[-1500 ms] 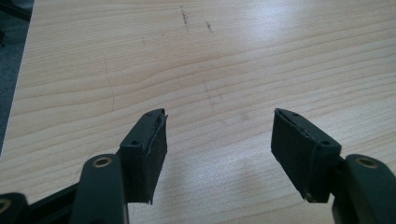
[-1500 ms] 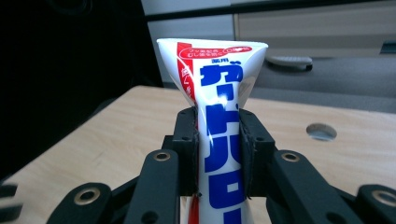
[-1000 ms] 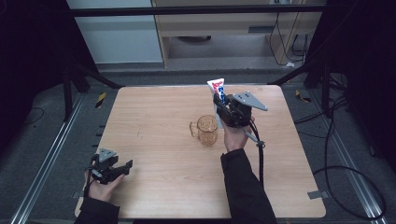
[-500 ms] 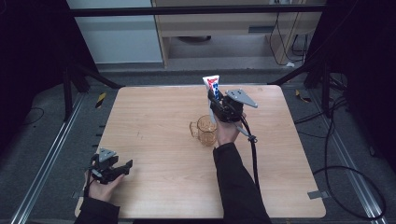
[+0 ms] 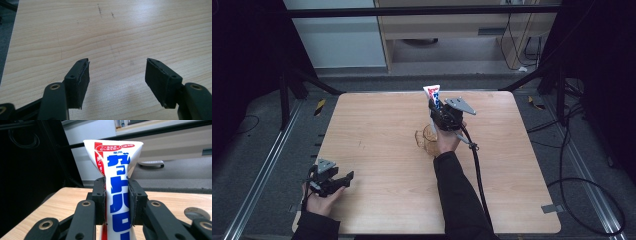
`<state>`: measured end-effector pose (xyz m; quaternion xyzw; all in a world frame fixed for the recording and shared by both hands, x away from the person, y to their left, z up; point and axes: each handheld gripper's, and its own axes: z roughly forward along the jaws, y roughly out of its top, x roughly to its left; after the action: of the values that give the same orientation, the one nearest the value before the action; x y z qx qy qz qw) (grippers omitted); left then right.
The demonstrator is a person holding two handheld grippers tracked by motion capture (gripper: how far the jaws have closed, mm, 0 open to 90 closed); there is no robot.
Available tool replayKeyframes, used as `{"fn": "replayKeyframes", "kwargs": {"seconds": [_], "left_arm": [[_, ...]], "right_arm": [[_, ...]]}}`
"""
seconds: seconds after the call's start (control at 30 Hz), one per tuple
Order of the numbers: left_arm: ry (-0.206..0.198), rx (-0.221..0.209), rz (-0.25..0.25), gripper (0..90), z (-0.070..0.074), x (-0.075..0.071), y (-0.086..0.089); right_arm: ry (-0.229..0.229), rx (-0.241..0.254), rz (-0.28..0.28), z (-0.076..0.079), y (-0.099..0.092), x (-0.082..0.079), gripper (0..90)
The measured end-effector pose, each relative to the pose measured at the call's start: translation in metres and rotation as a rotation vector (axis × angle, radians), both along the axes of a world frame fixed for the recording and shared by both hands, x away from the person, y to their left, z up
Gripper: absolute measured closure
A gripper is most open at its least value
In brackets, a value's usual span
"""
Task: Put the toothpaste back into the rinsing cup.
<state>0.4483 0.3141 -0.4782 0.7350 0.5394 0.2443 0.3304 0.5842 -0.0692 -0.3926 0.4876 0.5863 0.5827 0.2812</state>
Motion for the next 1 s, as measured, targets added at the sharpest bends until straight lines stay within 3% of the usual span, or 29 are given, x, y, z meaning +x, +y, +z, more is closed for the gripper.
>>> {"fn": "replayKeyframes", "kwargs": {"seconds": [0.4,0.67,0.77,1.0], "left_arm": [[0.002,0.0,0.0,35.1,0.0,0.0,0.0],[0.0,0.0,-0.001,35.1,0.0,0.0,0.0],[0.001,0.001,0.0,35.2,0.0,0.0,0.0],[0.003,0.004,-0.002,35.1,0.0,0.0,-0.001]], "right_arm": [[0.033,-0.04,0.01,-0.017,0.009,0.006,71.1],[0.035,-0.089,0.015,-0.021,0.015,0.004,70.6],[0.031,-0.086,0.012,-0.023,0.014,0.001,70.3],[0.07,-0.106,0.02,-0.029,0.01,-0.002,69.6]]}}
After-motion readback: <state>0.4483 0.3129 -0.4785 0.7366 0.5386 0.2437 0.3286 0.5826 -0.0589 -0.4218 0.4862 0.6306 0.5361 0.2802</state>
